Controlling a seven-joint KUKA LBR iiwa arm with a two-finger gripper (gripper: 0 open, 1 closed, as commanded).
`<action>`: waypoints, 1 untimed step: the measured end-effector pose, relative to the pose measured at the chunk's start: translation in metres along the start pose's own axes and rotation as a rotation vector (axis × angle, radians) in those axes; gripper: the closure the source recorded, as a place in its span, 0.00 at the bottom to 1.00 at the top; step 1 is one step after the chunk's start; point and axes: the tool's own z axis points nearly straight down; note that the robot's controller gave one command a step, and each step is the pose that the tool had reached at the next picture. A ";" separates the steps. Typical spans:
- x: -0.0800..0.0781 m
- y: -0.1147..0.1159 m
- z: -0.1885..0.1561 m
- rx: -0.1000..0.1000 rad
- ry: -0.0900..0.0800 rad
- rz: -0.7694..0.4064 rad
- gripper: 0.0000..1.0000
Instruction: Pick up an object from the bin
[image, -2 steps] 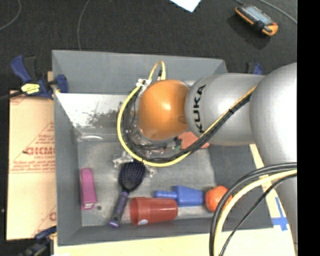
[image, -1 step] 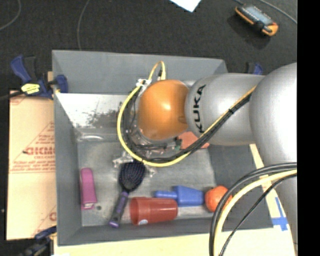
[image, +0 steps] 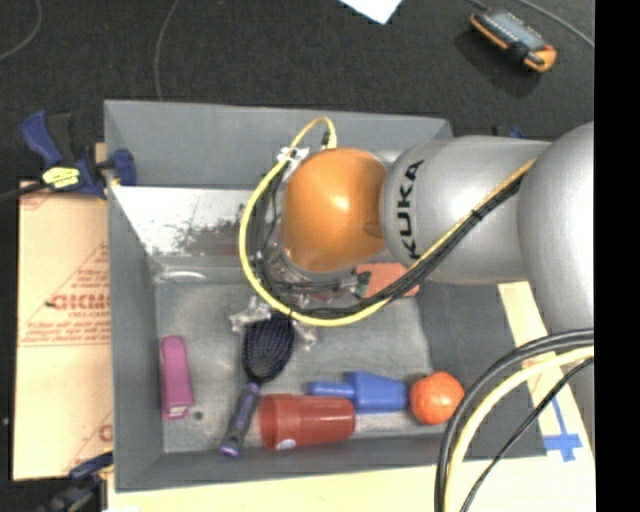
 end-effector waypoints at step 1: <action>-0.002 -0.002 -0.034 0.006 -0.003 -0.001 1.00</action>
Offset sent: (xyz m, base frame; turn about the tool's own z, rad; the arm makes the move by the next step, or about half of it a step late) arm 0.0016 0.0003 0.0526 -0.0016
